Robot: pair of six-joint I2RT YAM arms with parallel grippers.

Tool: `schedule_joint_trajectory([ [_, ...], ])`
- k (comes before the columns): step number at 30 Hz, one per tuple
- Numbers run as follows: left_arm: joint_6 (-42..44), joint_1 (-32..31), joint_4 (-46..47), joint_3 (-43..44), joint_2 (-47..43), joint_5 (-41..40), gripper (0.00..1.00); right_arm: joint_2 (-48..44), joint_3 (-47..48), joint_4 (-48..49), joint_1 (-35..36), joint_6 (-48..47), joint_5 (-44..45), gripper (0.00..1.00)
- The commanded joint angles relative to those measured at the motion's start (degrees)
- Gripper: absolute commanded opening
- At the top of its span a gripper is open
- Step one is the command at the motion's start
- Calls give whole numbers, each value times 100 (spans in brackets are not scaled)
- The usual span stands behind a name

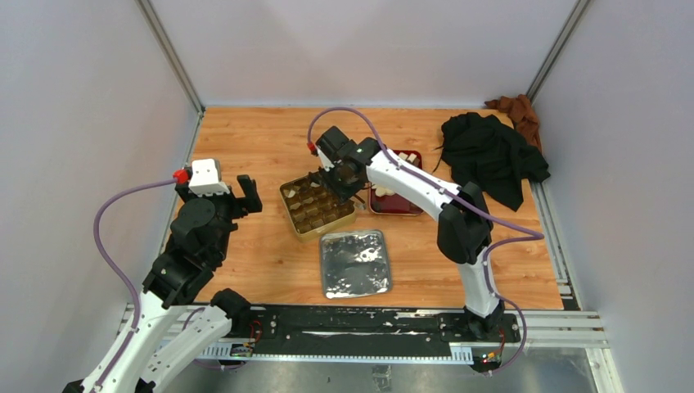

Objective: Pack the chocolate
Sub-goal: Place the fake chocolate in the packing box, then pick up the fake chocolate from the plate.

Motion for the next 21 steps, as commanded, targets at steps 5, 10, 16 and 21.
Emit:
schedule_joint_trajectory([
  [5,2,29,130,-42,-49,7,100,-764,-571,-37,92,53,400,37],
  [10,2,30,131,-42,-53,13,100,-1320,-1149,10,77,110,641,37],
  [16,-4,32,130,-42,-58,43,100,-1985,-1942,-1,-50,194,916,37],
  [21,-7,30,134,-42,-53,45,100,-2522,-2602,-58,-195,300,1037,37],
])
